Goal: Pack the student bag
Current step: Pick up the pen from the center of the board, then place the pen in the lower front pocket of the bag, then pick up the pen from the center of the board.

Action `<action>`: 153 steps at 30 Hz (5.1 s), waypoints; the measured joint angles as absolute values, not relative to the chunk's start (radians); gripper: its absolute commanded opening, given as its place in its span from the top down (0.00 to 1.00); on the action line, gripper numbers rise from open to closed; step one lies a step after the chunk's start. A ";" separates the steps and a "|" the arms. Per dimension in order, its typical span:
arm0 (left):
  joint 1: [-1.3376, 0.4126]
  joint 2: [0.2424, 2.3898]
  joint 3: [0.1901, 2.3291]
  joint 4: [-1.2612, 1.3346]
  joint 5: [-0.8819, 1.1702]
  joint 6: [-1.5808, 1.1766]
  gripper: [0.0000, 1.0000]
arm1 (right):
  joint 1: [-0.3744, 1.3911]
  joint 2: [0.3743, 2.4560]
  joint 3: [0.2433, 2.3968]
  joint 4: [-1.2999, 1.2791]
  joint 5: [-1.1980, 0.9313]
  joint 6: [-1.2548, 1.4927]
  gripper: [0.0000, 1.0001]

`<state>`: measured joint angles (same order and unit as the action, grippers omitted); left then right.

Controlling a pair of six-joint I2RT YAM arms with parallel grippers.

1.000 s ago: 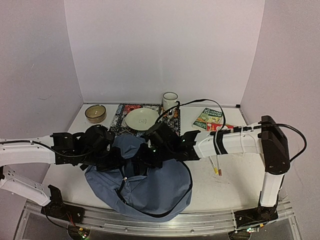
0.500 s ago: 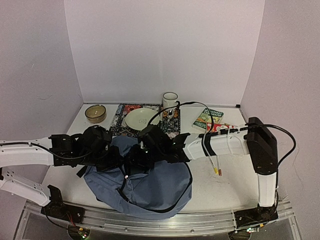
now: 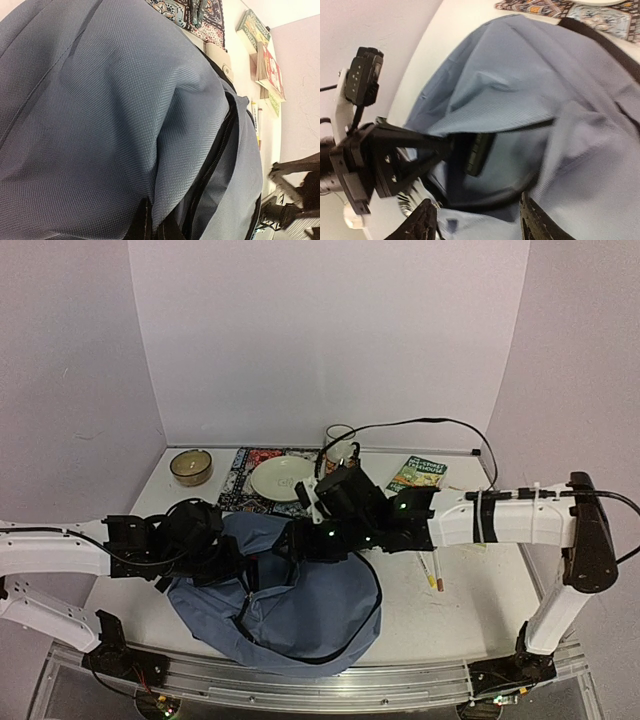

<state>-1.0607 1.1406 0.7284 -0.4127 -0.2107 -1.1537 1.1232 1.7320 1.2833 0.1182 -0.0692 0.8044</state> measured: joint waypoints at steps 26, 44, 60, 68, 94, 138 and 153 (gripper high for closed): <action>-1.061 1.169 0.731 -0.405 -0.230 -1.134 1.00 | 0.648 1.561 0.952 -0.241 0.267 0.471 0.59; -1.061 1.169 0.731 -0.418 -0.224 -1.124 1.00 | 0.566 1.771 0.962 -0.216 0.143 0.361 0.80; -1.061 1.169 0.740 -0.422 -0.221 -1.117 1.00 | 0.561 1.747 0.969 -0.212 0.007 0.373 1.00; -1.061 1.169 0.748 -0.428 -0.221 -1.116 1.00 | 0.597 1.486 0.968 -0.203 -0.109 0.448 1.00; -1.061 1.172 0.767 -0.437 -0.208 -1.100 1.00 | 1.075 1.828 1.270 0.113 -0.406 0.883 1.00; -1.060 1.145 0.689 -0.278 -0.160 -1.157 1.00 | 1.065 1.985 1.390 0.246 -0.179 1.033 0.55; -1.065 1.134 0.684 -0.301 -0.201 -1.159 1.00 | 1.017 1.616 1.275 -0.130 -0.062 0.705 0.47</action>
<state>-1.0647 1.1336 0.6838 -0.3010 -0.2011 -1.1586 1.0167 1.6165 1.2750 -0.1305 -0.0616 0.7047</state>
